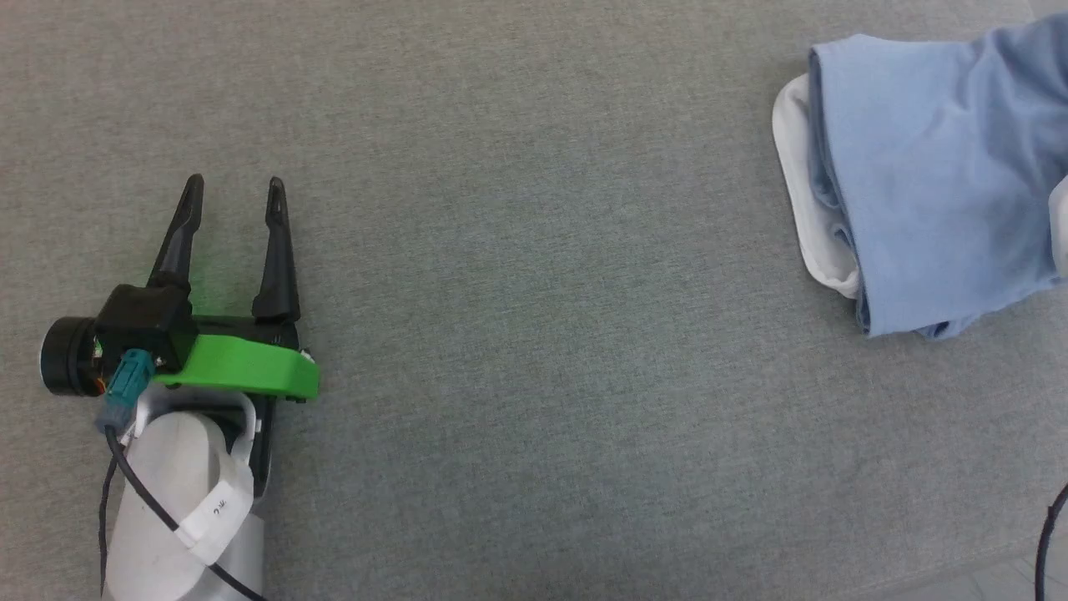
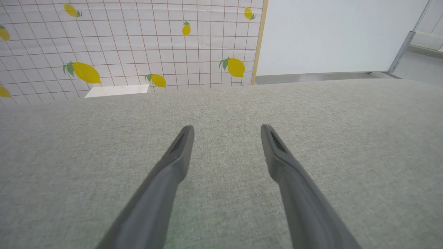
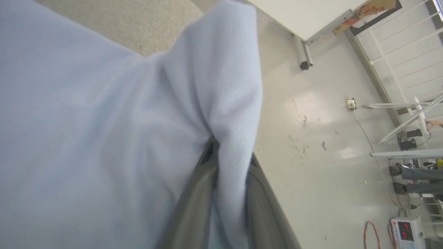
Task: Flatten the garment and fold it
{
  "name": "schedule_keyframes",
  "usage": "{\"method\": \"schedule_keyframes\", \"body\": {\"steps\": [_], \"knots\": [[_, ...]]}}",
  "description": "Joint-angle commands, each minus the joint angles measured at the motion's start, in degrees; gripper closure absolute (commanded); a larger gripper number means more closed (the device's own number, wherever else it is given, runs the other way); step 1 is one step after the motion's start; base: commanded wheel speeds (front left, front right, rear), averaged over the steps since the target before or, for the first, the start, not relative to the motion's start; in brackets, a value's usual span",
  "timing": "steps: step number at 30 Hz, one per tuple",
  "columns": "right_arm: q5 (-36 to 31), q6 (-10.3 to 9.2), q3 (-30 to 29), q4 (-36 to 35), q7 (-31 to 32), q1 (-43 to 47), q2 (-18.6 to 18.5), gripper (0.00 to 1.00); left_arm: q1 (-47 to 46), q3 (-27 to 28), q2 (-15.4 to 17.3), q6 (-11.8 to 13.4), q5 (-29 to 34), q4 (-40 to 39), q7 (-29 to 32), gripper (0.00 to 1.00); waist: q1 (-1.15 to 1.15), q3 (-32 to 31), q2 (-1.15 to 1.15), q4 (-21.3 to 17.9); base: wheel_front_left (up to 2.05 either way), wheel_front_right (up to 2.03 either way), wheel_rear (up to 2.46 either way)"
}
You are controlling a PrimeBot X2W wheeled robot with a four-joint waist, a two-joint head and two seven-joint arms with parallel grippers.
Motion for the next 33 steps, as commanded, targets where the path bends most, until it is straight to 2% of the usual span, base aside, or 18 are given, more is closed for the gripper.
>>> {"method": "schedule_keyframes", "body": {"steps": [1,7,13,22,28,33], "knots": [[-0.91,-0.11,-1.31,0.71,-1.29,-0.99,0.62,0.00,-0.16,-0.01,0.39,0.13,0.21,0.46,-0.20,0.00,-0.01,-1.23,0.00,0.79,0.00,0.00,0.00],[-1.46,-0.11,-5.24,1.94,-5.70,0.67,2.14,0.00,1.48,-0.58,-1.00,0.41,-0.80,1.98,-0.21,0.00,-0.01,-6.98,0.00,2.92,0.00,0.00,0.00],[2.64,-0.11,-8.11,-2.16,-11.06,6.13,5.01,0.00,3.93,-0.94,-2.58,0.93,-1.93,3.65,-0.21,0.00,-0.01,-14.75,0.00,6.38,0.00,0.00,0.00],[11.00,-0.11,-7.12,-19.07,-14.94,21.22,11.61,0.00,7.96,-2.39,-3.93,0.84,-4.02,5.76,-0.21,0.00,-0.01,-22.00,0.00,12.12,0.00,0.00,0.00],[13.98,-0.11,-5.57,-30.19,-16.23,30.31,16.10,0.00,9.49,-3.49,-4.25,0.28,-6.05,7.61,-0.21,0.00,-0.01,-24.45,0.00,15.13,0.00,0.00,0.00],[14.73,-0.11,-4.01,-35.78,-18.53,36.16,18.72,0.00,10.12,-4.26,-4.38,0.02,-6.94,8.58,-0.21,0.00,-0.01,-25.81,0.00,16.80,0.00,0.00,0.00]]}}
